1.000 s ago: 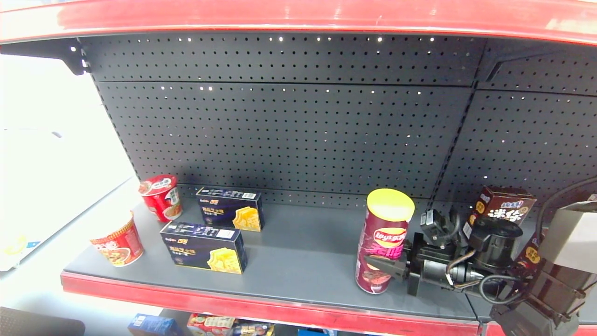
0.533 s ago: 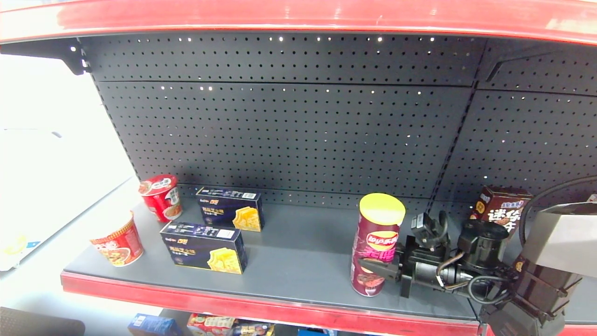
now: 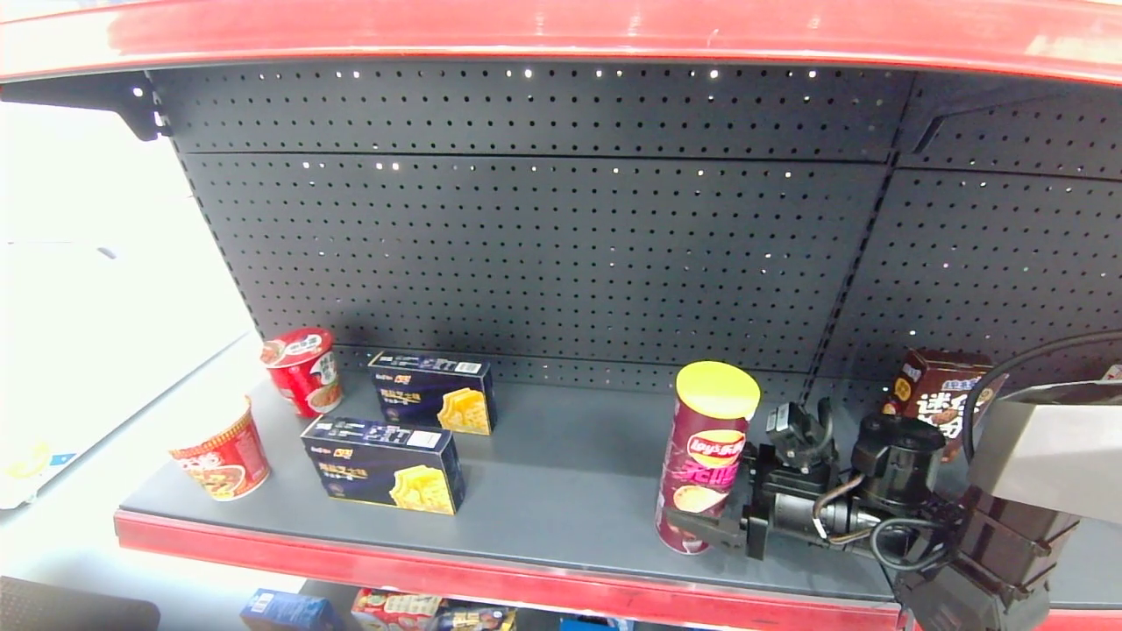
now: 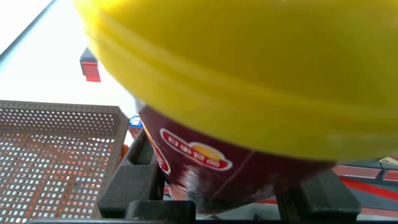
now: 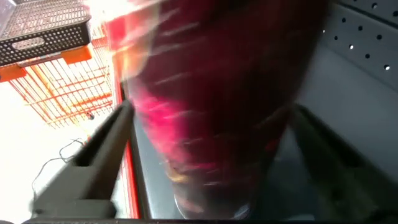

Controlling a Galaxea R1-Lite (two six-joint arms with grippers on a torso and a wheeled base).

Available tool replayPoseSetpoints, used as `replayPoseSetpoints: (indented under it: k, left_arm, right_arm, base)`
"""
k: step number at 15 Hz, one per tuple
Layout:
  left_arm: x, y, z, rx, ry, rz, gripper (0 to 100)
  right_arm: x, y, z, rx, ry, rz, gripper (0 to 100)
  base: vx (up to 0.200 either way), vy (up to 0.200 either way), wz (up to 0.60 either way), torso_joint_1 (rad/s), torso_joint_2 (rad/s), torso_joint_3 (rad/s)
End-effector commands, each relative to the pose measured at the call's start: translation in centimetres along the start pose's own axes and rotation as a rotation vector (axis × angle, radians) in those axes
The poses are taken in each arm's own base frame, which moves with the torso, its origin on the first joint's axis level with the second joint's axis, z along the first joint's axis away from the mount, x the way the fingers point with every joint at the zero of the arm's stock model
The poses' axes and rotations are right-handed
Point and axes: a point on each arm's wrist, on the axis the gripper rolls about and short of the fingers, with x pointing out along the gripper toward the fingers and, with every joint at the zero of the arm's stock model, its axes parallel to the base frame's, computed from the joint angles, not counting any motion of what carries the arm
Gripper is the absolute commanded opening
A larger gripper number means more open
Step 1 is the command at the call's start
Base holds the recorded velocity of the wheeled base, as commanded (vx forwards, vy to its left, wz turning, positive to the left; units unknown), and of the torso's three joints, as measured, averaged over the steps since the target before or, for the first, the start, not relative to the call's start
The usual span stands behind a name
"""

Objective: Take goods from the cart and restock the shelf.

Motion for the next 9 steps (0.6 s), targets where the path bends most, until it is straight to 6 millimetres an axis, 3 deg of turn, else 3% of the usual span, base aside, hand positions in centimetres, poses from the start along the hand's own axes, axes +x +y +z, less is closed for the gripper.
replayPoseSetpoints:
  k: [1, 5, 9]
  left_arm:
    - [0.0, 0.0, 0.0, 0.0, -0.001, 0.0, 0]
    - [0.0, 0.0, 0.0, -0.001, -0.003, 0.0, 0]
    - [-0.2, 0.0, -0.4, -0.002, -0.012, -0.003, 0]
  right_arm:
    - [-0.3, 0.0, -0.1, 0.004, 0.007, -0.005, 100]
    - [-1.3, 0.2, -0.1, 0.011, 0.017, -0.024, 100]
    - [-3.8, 0.6, 0.8, -0.015, 0.02, -0.071, 100]
  base:
    - [0.0, 0.0, 0.0, 0.0, 0.0, 0.0]
    - [0.0, 0.0, 0.0, 0.0, 0.0, 0.0]
    - [0.0, 0.0, 0.0, 0.0, 0.0, 0.0]
